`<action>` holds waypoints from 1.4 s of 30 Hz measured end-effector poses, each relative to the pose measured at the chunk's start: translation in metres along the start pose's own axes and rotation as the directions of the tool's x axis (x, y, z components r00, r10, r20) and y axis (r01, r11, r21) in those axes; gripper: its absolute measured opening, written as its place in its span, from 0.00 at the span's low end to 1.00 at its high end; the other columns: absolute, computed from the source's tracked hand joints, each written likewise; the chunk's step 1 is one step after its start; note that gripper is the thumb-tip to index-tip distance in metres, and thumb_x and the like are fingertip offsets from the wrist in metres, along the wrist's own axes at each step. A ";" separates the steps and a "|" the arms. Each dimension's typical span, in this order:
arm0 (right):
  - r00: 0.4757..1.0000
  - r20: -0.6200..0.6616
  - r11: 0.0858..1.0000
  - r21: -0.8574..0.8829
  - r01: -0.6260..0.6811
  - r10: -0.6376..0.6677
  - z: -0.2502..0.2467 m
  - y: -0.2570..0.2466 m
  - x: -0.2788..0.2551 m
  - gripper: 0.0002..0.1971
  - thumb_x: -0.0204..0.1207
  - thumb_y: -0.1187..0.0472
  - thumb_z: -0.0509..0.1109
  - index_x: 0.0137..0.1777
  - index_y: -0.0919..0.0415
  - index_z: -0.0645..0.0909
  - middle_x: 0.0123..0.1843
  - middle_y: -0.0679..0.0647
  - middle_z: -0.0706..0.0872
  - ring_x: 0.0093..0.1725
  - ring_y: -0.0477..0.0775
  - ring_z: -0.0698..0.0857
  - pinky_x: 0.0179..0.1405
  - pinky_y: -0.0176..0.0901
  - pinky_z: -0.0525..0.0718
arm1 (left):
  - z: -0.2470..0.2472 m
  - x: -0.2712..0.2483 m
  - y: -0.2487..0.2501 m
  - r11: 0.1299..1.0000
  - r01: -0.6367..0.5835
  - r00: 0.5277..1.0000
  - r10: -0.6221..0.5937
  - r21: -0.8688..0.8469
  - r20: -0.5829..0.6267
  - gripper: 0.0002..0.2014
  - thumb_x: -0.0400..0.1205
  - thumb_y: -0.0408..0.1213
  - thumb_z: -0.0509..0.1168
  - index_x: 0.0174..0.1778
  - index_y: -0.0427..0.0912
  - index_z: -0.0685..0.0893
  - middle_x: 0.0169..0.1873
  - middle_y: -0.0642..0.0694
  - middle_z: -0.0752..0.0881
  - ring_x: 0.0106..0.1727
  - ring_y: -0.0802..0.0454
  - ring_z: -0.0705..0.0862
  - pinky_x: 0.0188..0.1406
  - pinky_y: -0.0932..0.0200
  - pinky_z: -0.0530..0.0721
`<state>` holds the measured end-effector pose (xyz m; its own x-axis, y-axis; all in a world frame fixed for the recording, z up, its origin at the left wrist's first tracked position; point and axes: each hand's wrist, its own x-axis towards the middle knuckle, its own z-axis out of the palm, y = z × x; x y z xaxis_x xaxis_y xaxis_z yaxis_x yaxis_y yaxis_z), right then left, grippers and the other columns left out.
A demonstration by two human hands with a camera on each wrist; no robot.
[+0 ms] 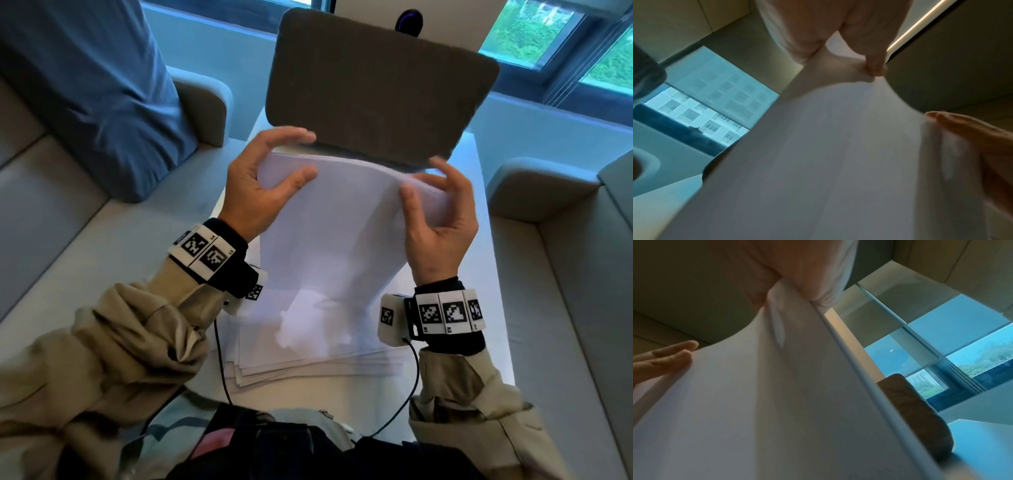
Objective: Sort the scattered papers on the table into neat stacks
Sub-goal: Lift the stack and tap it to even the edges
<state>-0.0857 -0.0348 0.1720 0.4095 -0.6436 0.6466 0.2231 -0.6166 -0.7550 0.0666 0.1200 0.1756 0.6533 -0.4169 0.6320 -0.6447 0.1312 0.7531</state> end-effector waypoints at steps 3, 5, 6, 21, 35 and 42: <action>0.963 0.034 0.958 0.095 -0.270 0.268 -0.003 0.009 0.000 0.48 0.60 0.64 0.85 0.76 0.58 0.61 0.58 0.52 0.85 0.58 0.49 0.85 0.63 0.41 0.81 | 0.000 -0.005 -0.017 0.971 0.200 0.980 -0.199 -0.134 0.021 0.46 0.65 0.35 0.82 0.73 0.48 0.60 0.60 0.42 0.85 0.63 0.52 0.83 0.67 0.52 0.79; 0.897 0.136 0.900 0.060 -0.431 0.420 -0.001 0.021 0.001 0.40 0.56 0.65 0.87 0.69 0.61 0.74 0.57 0.51 0.85 0.53 0.41 0.86 0.56 0.42 0.84 | 0.004 -0.007 -0.033 0.923 0.354 0.935 -0.350 -0.151 0.050 0.45 0.59 0.43 0.84 0.71 0.50 0.69 0.62 0.45 0.83 0.62 0.52 0.83 0.65 0.51 0.81; 0.860 0.187 0.870 0.046 -0.490 0.474 0.002 0.026 0.001 0.31 0.56 0.68 0.86 0.61 0.63 0.80 0.51 0.50 0.87 0.46 0.38 0.87 0.49 0.40 0.85 | 0.006 -0.007 -0.038 0.895 0.424 0.906 -0.419 -0.141 0.067 0.41 0.55 0.47 0.85 0.65 0.48 0.77 0.59 0.46 0.85 0.59 0.53 0.85 0.63 0.50 0.83; 0.913 0.120 0.894 0.189 -0.406 0.389 0.069 0.067 0.104 0.18 0.60 0.70 0.84 0.44 0.53 0.82 0.43 0.46 0.87 0.39 0.35 0.88 0.40 0.32 0.85 | 0.029 0.105 -0.070 0.918 0.389 0.914 -0.395 -0.079 -0.088 0.27 0.60 0.42 0.84 0.52 0.34 0.85 0.45 0.45 0.88 0.43 0.58 0.87 0.43 0.64 0.87; 0.869 0.168 0.850 0.190 -0.492 0.465 0.097 0.114 0.102 0.19 0.59 0.73 0.83 0.42 0.52 0.83 0.42 0.47 0.88 0.39 0.38 0.89 0.40 0.36 0.86 | 0.030 0.110 -0.119 0.882 0.458 0.880 -0.467 -0.108 -0.084 0.23 0.58 0.41 0.85 0.46 0.38 0.87 0.43 0.46 0.89 0.40 0.60 0.88 0.42 0.62 0.88; 0.755 0.268 0.793 -0.068 -0.605 0.599 0.104 0.159 0.074 0.20 0.58 0.65 0.86 0.48 0.56 0.82 0.47 0.52 0.87 0.45 0.48 0.86 0.41 0.37 0.86 | 0.036 0.071 -0.156 0.752 0.657 0.752 -0.658 -0.051 -0.027 0.22 0.60 0.35 0.84 0.48 0.41 0.87 0.45 0.45 0.89 0.42 0.58 0.87 0.50 0.56 0.88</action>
<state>0.0718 -0.1340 0.0885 0.6794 -0.7338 0.0069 -0.1308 -0.1304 -0.9828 0.1994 0.0377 0.0962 0.9265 -0.3760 -0.0155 -0.0358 -0.1292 0.9910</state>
